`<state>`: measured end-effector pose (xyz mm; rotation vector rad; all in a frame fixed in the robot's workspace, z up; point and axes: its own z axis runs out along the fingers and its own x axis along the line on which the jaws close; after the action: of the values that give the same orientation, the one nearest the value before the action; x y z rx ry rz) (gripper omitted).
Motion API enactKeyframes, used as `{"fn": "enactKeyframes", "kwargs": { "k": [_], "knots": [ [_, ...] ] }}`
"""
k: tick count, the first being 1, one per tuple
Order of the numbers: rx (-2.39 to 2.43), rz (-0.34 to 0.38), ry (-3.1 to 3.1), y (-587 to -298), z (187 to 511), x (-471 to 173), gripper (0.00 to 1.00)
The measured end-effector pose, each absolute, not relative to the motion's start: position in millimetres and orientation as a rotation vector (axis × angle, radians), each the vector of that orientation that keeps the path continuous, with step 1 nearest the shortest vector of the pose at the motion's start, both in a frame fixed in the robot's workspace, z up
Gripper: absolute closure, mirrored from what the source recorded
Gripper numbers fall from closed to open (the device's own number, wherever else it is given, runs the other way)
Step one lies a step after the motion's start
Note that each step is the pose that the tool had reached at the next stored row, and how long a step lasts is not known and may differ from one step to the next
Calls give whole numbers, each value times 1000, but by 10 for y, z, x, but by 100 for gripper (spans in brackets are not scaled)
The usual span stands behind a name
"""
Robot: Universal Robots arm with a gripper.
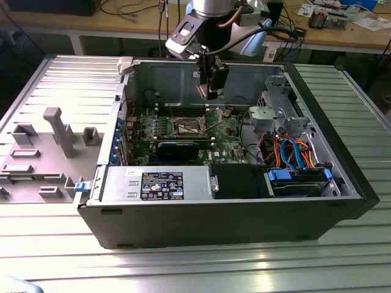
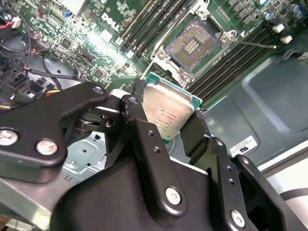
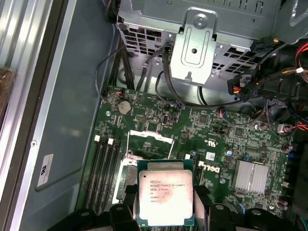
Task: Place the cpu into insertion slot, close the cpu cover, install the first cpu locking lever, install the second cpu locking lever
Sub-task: 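Place the cpu into insertion slot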
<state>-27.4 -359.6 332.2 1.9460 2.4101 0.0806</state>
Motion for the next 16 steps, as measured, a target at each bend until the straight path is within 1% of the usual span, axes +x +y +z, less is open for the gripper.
{"fn": "enactKeyframes", "kwargs": {
  "k": [10,14,16],
  "knots": [
    [1979,79,2382,-3596,3322,-274,45],
    [2005,39,2403,-3595,3321,-272,45],
    [2013,30,2405,-3595,3322,-272,45]
  ]
}}
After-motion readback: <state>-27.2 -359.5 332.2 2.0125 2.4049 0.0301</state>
